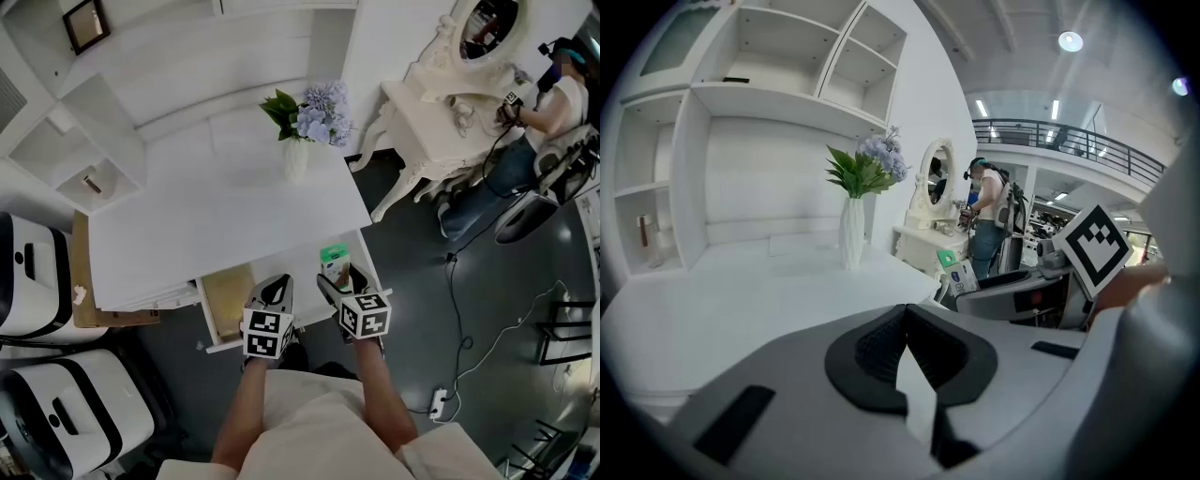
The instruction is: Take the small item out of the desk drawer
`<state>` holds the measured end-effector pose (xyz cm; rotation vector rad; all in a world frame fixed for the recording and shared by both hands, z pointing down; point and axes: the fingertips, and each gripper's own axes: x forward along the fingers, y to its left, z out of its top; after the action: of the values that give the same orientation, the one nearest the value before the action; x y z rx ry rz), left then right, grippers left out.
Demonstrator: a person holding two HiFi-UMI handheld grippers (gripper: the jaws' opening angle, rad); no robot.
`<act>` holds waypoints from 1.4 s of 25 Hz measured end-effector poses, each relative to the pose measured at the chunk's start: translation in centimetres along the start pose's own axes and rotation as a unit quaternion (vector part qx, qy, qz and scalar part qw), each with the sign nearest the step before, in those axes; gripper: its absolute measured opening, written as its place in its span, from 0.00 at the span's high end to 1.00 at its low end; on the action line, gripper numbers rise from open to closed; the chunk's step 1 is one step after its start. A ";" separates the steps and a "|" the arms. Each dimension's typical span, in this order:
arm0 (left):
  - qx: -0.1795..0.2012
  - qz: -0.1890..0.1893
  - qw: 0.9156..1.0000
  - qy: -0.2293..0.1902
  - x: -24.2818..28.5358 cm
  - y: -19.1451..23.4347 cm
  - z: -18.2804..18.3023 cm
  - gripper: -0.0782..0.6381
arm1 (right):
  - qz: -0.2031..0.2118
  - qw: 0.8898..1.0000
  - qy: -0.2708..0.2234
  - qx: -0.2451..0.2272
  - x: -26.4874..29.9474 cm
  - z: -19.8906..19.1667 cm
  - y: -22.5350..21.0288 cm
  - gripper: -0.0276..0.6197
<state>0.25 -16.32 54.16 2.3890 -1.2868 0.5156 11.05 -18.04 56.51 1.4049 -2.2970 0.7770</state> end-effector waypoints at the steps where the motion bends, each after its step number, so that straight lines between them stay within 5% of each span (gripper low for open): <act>1: 0.000 0.000 1.000 -0.001 0.0 0.0 0.1 0.87 | 0.002 1.000 -0.005 -0.003 -0.2 0.2 0.0 0.40; 12: -0.001 -0.008 1.000 -0.004 -0.6 -0.5 -0.3 0.87 | 0.033 0.997 -0.065 -0.034 -2.5 0.8 1.2 0.40; 35: -0.016 -0.035 0.999 0.004 -1.6 -1.2 -2.1 0.87 | 0.042 0.996 -0.067 -0.038 -2.7 -0.1 0.9 0.40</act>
<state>0.19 -13.52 55.00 2.3942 -1.1943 0.4805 11.44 -15.71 54.86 1.3723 -2.4736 0.6303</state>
